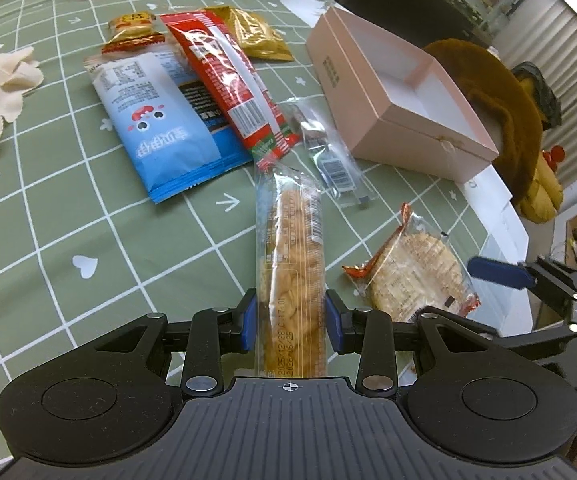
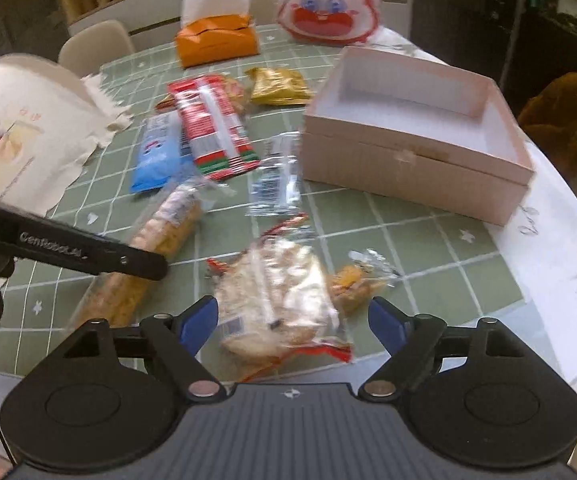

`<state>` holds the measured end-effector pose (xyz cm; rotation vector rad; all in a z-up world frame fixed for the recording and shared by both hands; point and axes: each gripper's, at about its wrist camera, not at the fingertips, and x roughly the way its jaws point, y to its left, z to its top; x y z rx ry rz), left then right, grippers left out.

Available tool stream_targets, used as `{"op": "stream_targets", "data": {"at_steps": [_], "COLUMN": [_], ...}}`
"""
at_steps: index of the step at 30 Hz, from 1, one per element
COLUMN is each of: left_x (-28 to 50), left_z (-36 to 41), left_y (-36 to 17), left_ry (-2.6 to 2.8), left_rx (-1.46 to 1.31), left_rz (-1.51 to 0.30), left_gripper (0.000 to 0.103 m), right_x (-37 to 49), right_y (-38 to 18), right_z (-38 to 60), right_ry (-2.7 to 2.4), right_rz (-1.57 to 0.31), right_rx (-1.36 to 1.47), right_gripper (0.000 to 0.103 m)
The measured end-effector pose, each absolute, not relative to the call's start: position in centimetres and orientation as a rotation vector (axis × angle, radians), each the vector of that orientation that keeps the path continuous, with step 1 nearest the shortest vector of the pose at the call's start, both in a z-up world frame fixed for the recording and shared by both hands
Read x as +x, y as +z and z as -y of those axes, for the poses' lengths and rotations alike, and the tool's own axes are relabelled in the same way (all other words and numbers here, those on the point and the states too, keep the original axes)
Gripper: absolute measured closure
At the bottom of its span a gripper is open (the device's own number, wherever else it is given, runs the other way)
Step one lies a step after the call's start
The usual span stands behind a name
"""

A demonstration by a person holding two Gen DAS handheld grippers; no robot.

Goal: Organize snacks
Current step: 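Carry the wafer roll and cookie pack into the pink box with both tools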

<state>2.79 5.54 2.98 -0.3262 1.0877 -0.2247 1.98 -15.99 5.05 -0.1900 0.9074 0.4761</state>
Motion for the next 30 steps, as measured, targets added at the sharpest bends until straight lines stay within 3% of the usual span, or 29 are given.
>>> {"op": "stream_targets", "data": {"at_steps": [10,20,24,30], "left_x": [2.8,1.7,2.0,10.4], "left_z": [-5.2,-2.5,-1.2,-0.5], "left_y": [2.9,3.3,5.2,13.7], "left_ry": [-0.227,-0.316,-0.387,-0.497], "left_rx": [-0.305,-0.244,-0.276,-0.362], "left_rz": [-1.095,-1.080,-1.021,-0.875], "left_gripper": [0.064,0.064,0.065,0.064], "right_x": [1.7,0.3,0.1,4.3], "right_y": [3.2,5.4,8.4,18.5], "right_z": [12.3,17.3,20.1,23.2], "right_ry": [0.482,0.412,0.357,0.307], "right_rz": [-0.860,-0.910,-0.846,-0.651], "right_rx": [-0.358,-0.186,-0.116,-0.042], "right_gripper": [0.020,0.025,0.025,0.025]}}
